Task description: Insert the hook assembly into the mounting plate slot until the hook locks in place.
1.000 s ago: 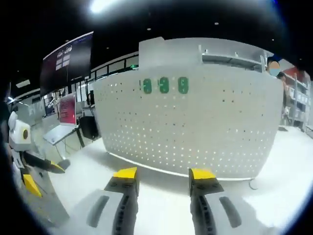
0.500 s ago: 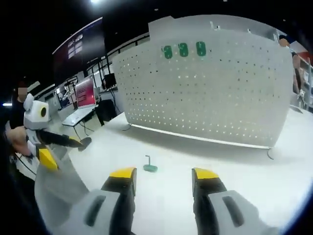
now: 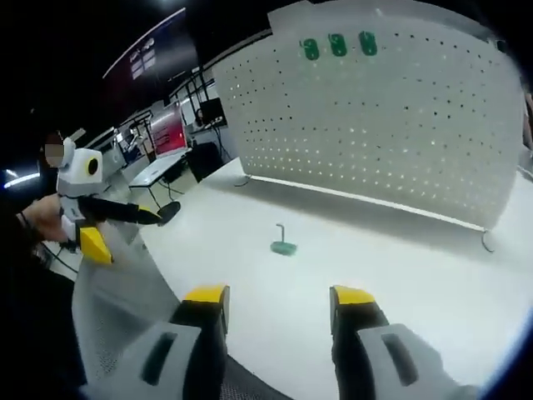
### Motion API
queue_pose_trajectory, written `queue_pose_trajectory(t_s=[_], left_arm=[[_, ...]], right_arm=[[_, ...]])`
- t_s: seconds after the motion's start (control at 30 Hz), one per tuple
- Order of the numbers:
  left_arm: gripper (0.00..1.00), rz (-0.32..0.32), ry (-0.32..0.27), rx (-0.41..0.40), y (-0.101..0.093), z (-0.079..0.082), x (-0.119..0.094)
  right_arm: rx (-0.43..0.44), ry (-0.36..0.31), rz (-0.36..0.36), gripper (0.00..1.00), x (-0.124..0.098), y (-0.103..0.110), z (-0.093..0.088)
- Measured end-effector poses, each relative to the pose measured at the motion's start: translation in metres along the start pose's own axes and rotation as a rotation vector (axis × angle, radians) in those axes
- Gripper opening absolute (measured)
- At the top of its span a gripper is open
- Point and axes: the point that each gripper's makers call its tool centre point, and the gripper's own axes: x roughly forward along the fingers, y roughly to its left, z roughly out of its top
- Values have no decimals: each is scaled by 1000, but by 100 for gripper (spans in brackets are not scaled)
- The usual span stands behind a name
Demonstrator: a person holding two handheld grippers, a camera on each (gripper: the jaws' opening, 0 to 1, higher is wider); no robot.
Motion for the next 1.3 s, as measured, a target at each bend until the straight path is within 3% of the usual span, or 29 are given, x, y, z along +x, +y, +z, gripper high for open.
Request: queue_pose_trajectory(t_s=[0.2, 0.43, 0.77, 0.9, 0.97, 1.3], left_arm=[[100, 24, 46, 16, 9, -13, 0], [98, 10, 54, -41, 12, -20, 5], [97, 17, 70, -86, 18, -31, 5], [96, 23, 70, -93, 22, -30, 5], [95, 26, 68, -97, 24, -28, 5], [95, 43, 59, -138, 38, -28, 0]], right_arm=[[1, 92, 47, 45, 17, 5, -11], [-38, 153, 137, 42, 43, 20, -11], [-120, 191, 176, 35, 92, 13, 13], [-175, 240, 181, 30, 113, 7, 13], [-205, 307, 175, 28, 123, 2, 9], [-309, 364, 242, 21, 174, -2, 26]])
